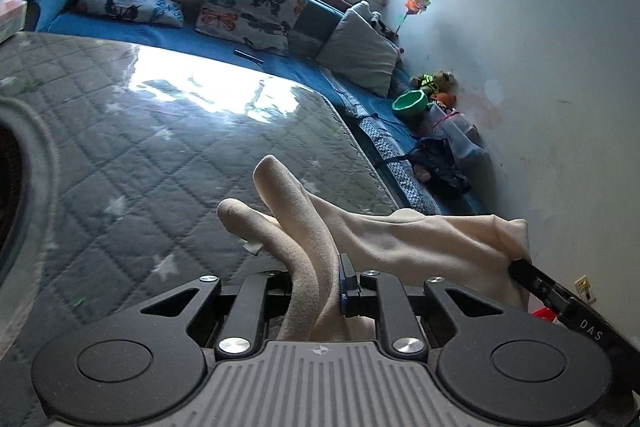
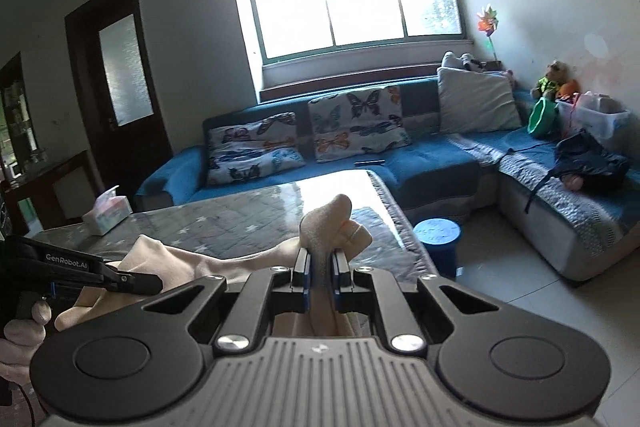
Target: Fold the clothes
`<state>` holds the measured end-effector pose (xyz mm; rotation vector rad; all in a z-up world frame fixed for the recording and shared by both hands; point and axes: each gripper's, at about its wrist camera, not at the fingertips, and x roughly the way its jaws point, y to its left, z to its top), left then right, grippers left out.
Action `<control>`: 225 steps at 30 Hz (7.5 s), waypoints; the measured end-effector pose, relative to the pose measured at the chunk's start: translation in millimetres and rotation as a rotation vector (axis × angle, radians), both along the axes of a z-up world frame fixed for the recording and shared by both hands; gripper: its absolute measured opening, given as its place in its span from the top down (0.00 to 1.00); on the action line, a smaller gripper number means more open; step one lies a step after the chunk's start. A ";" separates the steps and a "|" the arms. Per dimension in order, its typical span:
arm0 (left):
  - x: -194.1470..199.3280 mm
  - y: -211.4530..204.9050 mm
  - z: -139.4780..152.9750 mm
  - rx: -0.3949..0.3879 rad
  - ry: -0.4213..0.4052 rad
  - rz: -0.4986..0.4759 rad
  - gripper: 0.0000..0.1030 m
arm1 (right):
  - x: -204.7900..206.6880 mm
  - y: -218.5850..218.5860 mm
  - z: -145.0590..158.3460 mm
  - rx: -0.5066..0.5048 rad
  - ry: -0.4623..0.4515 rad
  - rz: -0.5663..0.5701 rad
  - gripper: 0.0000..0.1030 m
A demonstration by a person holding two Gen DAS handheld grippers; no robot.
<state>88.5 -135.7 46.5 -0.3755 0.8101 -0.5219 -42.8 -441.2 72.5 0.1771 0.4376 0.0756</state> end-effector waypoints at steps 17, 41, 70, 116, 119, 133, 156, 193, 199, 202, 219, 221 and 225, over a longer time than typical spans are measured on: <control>23.5 -54.3 -18.1 0.105 -0.002 -0.024 0.84 | 19.7 -30.2 -27.9 -0.002 0.052 -0.058 0.91; 32.6 -73.7 -54.4 0.157 0.067 -0.063 0.84 | 34.9 -57.7 -73.6 -0.019 0.164 -0.115 0.91; 14.9 -40.8 -48.1 0.165 0.055 -0.099 0.63 | 41.9 -42.3 -70.2 -0.068 0.159 -0.061 0.83; 60.7 -81.8 -67.9 0.177 -0.004 -0.126 0.69 | 107.5 26.0 -108.4 -0.234 0.185 0.115 0.57; 59.2 -80.3 -62.3 0.177 -0.017 -0.121 0.69 | 105.5 20.5 -105.1 -0.196 0.180 0.106 0.57; 39.2 -129.3 -60.5 0.179 -0.055 -0.227 0.74 | 32.1 29.6 -92.6 -0.207 0.159 0.153 0.59; 9.6 -107.5 -51.6 0.129 -0.114 -0.265 0.74 | -60.3 15.3 -97.6 -0.200 0.128 0.043 0.58; -60.4 -15.0 -63.5 0.119 -0.144 -0.201 0.76 | -37.5 71.6 -102.1 -0.257 0.120 0.189 0.53; -63.3 -14.6 -56.2 0.101 -0.166 -0.215 0.76 | -39.3 73.7 -100.5 -0.253 0.123 0.203 0.53; -55.3 -18.0 -59.6 0.108 -0.146 -0.205 0.76 | -36.5 66.2 -95.0 -0.247 0.111 0.173 0.52; -43.9 -4.0 -75.5 0.028 -0.050 -0.172 0.82 | 17.6 -9.8 -100.9 -0.155 0.139 0.008 0.53; -44.6 -5.5 -75.1 0.033 -0.053 -0.172 0.82 | 18.3 -8.4 -96.0 -0.163 0.121 0.011 0.53; -44.2 -5.7 -75.0 0.029 -0.049 -0.172 0.82 | 35.1 -12.8 -95.1 -0.173 0.115 -0.008 0.53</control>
